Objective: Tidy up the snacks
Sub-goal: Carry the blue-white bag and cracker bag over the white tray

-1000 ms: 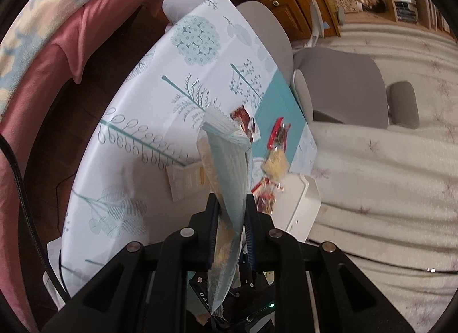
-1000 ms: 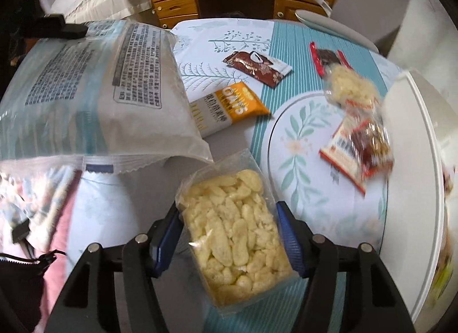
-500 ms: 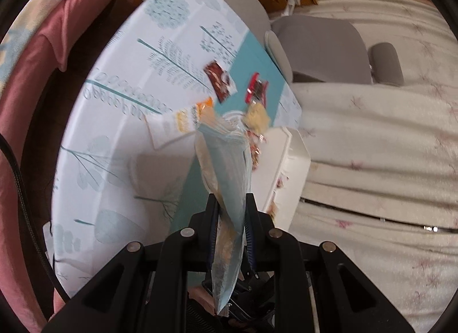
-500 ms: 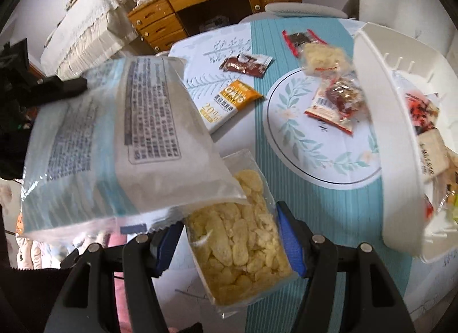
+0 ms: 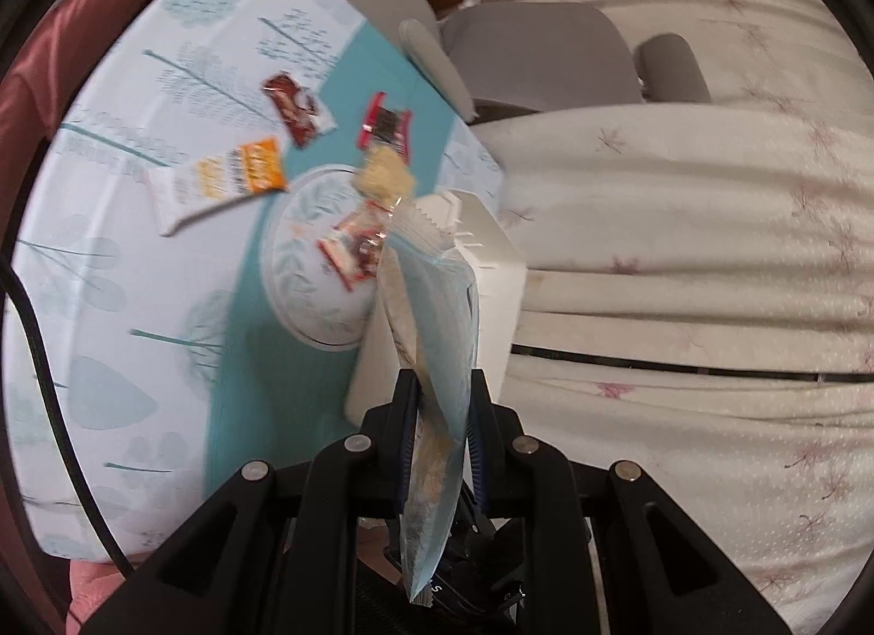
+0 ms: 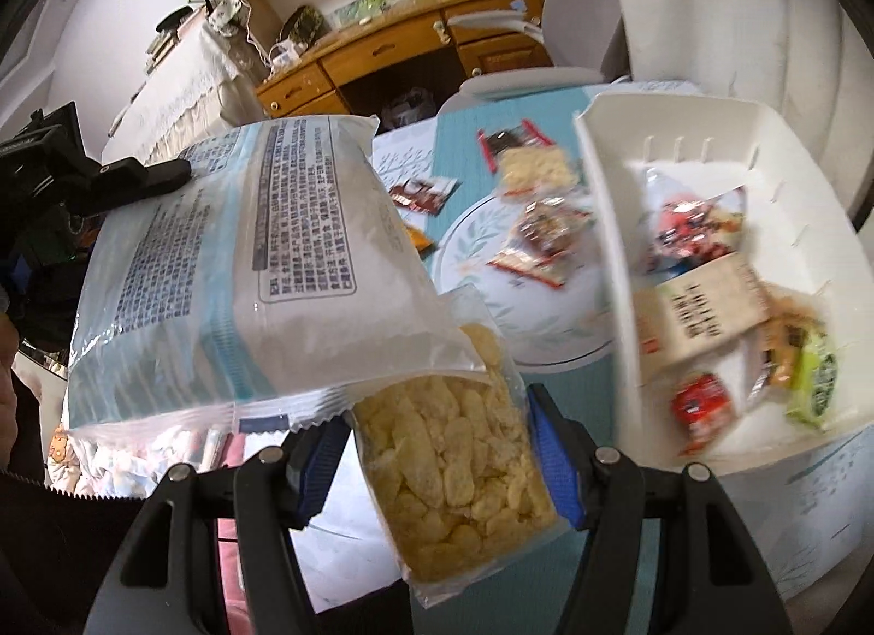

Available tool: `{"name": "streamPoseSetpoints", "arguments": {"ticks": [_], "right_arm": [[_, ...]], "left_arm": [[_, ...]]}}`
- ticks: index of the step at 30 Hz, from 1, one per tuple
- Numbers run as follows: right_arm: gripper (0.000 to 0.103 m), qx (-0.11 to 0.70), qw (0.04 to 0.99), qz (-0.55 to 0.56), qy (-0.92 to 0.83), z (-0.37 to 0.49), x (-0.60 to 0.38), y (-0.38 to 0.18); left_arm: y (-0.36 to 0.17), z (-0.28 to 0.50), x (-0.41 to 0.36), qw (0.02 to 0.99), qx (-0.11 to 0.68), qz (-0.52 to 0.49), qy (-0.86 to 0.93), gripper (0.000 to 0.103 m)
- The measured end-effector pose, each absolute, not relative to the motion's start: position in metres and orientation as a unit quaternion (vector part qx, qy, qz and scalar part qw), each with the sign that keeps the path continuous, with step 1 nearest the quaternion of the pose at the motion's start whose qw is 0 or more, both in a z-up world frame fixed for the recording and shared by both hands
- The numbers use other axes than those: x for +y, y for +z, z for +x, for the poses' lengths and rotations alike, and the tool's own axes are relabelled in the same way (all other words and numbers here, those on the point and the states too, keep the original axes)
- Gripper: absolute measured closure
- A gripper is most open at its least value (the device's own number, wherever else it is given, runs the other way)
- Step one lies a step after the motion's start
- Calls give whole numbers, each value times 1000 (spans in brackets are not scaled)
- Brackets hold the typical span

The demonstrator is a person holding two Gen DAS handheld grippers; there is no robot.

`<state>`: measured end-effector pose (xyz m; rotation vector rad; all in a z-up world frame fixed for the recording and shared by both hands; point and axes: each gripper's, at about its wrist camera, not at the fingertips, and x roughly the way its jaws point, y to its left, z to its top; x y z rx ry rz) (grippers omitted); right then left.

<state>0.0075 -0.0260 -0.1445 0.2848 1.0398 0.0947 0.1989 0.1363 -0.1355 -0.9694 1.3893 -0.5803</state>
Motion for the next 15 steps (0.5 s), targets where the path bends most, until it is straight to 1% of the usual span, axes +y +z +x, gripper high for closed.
{"name": "streamPoseSetpoints", "arguments": {"ticks": [8, 15], "right_arm": [[39, 477, 867, 137, 35, -3, -94, -128], [39, 474, 871, 128, 18, -8, -150, -123]], "left_arm": [[-112, 189, 65, 633, 589, -422, -275, 88], [-110, 188, 9, 635, 585, -419, -282, 88]]}}
